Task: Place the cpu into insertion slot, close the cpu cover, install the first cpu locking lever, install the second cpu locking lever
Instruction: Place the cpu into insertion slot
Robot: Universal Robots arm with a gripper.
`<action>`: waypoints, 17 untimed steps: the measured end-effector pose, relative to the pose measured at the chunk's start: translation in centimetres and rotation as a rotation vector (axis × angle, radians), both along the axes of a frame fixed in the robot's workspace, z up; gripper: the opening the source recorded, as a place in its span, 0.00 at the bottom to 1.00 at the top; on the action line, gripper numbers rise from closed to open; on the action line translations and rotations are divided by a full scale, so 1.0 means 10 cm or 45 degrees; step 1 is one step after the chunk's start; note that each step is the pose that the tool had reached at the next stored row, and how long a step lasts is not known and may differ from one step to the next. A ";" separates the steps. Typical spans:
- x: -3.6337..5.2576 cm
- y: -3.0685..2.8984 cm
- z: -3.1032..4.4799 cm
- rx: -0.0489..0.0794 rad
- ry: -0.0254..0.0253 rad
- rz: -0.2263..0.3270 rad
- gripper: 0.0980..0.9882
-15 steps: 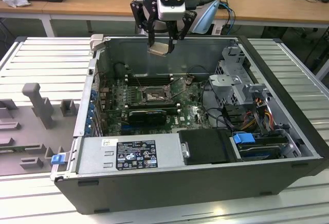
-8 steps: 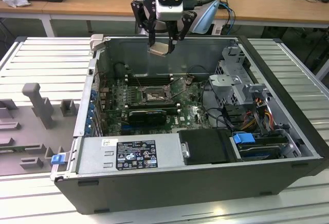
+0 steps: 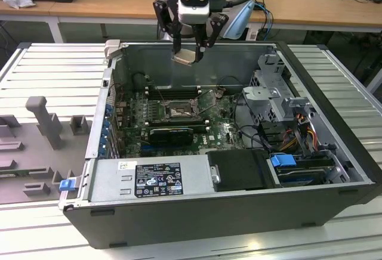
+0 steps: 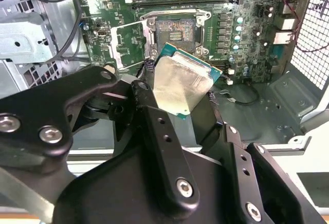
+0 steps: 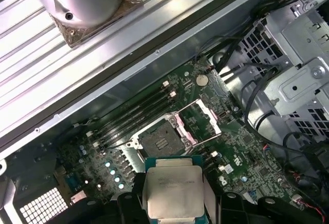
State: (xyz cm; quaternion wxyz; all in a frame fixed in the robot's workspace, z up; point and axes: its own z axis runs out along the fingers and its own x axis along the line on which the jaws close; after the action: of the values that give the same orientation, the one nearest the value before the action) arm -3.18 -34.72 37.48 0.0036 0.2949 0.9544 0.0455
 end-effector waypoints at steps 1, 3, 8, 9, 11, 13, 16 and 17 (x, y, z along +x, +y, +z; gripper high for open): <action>0.000 0.000 0.000 0.000 0.0000 -0.016 0.48; 0.000 0.000 0.000 0.000 0.0000 -0.039 0.48; 0.000 0.000 0.000 0.000 0.0000 -0.071 0.48; 0.000 0.000 -0.001 0.000 0.0000 -0.080 0.48; 0.000 0.000 -0.001 0.000 -0.0001 -0.096 0.48; 0.000 0.000 -0.002 0.000 0.0000 -0.130 0.48; 0.000 0.001 -0.014 -0.001 0.0000 -0.191 0.48; 0.000 0.000 -0.024 -0.001 0.0000 -0.196 0.48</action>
State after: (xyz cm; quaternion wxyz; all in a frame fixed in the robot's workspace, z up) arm -3.17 -34.71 37.25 0.0072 0.3672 0.9290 0.0446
